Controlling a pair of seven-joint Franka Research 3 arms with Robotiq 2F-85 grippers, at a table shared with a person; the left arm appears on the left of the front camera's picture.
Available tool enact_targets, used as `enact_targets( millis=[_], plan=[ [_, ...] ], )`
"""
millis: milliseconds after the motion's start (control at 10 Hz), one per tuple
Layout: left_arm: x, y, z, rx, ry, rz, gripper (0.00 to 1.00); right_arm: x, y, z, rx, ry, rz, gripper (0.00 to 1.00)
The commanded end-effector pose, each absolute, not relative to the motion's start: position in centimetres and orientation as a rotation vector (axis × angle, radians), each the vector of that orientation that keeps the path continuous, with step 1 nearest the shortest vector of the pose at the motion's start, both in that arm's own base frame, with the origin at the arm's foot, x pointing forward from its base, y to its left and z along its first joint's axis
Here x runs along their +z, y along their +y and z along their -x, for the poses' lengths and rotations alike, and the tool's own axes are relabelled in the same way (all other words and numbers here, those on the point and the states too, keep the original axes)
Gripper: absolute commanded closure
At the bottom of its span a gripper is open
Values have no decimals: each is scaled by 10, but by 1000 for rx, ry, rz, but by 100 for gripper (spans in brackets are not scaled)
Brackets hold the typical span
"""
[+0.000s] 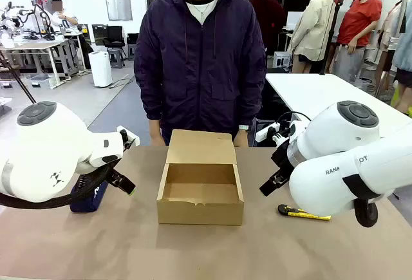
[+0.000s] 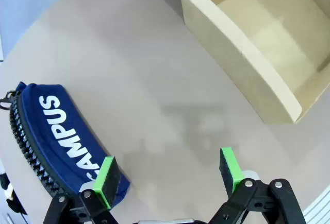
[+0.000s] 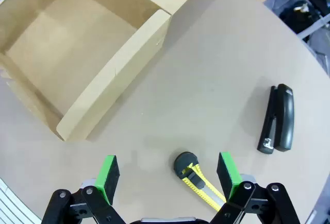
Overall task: Pack the items into the box.
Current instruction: Pick up the item indicated by the person and place it inside the Mailer Box.
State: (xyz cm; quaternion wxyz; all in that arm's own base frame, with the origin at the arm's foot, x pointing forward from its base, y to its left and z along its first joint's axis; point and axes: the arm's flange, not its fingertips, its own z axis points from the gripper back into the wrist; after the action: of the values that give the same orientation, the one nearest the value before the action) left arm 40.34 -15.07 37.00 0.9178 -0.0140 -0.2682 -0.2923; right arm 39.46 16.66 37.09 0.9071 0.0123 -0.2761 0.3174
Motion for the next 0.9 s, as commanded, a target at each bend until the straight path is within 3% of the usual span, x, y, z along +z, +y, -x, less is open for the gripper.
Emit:
enact_targets(
  millis=[0, 800],
  plan=[
    [370, -151, -403, -601, -552, 29, 0, 371, 167, -395, 655, -570, -25, 0],
    [370, -151, -403, -601, -552, 29, 0, 371, 167, -395, 655, -570, -25, 0]
  ],
)
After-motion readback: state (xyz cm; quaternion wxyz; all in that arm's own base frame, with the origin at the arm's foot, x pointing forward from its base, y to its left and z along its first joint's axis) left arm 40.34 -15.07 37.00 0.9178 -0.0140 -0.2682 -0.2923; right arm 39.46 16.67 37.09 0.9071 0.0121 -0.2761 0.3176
